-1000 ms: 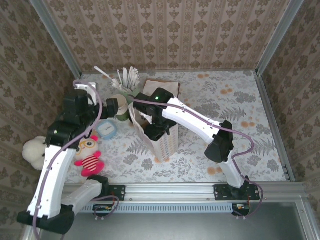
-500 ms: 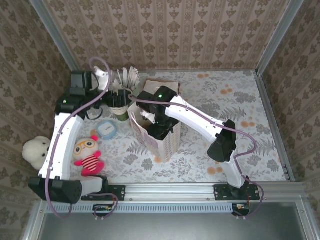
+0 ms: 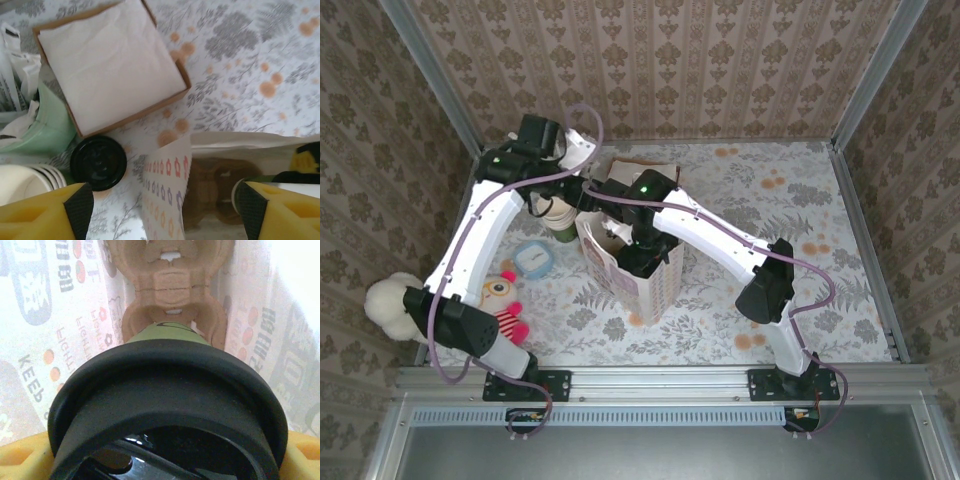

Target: Pack the takeout coffee

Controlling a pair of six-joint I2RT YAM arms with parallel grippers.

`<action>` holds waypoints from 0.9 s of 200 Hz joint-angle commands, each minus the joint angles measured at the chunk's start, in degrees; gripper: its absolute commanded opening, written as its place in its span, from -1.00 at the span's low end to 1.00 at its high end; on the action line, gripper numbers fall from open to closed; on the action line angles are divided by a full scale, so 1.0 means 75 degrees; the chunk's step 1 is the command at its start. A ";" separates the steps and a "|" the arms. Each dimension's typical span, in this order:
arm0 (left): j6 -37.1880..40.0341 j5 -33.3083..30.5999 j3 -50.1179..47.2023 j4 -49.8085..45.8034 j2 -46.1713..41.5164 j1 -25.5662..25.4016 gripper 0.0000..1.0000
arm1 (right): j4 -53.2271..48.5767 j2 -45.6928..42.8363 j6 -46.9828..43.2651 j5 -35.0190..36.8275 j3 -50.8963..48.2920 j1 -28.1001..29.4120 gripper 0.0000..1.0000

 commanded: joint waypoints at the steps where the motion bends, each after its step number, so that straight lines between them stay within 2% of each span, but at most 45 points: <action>1: 0.0328 -0.0681 0.0166 -0.0503 0.0220 -0.0075 0.49 | 0.0211 -0.0166 -0.0151 -0.0135 -0.0079 0.0011 0.18; 14: 0.0289 -0.0275 0.0062 -0.0336 0.0238 -0.0087 0.36 | 0.0213 -0.0151 -0.0174 -0.0138 -0.0077 0.0008 0.18; 31: 0.0142 0.0120 0.0063 -0.0211 0.0290 -0.0111 0.05 | 0.0150 -0.0113 -0.0199 -0.0106 -0.0062 0.0009 0.18; 51: 0.0166 -0.0007 -0.0002 -0.0162 0.0249 -0.0123 -0.20 | 0.0073 -0.0087 -0.0164 -0.0036 -0.0052 0.0013 0.18; 75: 0.0146 -0.0109 -0.0195 -0.0139 0.0145 -0.0123 -0.60 | -0.0012 0.0035 0.0083 0.0067 0.0031 0.0013 0.17; 90: 0.0114 -0.0047 -0.0312 -0.0129 0.0064 -0.0123 -0.61 | -0.0200 0.0215 0.0203 0.0102 0.0275 -0.0001 0.17; 110: 0.0137 -0.0006 -0.0525 -0.0109 -0.0041 -0.0123 -0.49 | -0.0347 0.0464 0.0206 0.0166 0.0537 0.0003 0.17; 125: 0.0161 -0.0022 -0.0606 -0.0082 -0.0078 -0.0123 -0.49 | -0.0399 0.0602 0.0165 0.0179 0.0685 0.0002 0.17; 152: 0.0192 0.0133 -0.0586 -0.0059 -0.0062 -0.0121 -0.69 | -0.0530 0.0766 0.0142 0.0172 0.0866 0.0003 0.17; 180: 0.0249 0.0360 -0.0645 -0.0013 -0.0113 -0.0099 -0.89 | -0.0546 0.0673 -0.0037 0.0236 0.0468 -0.0009 0.16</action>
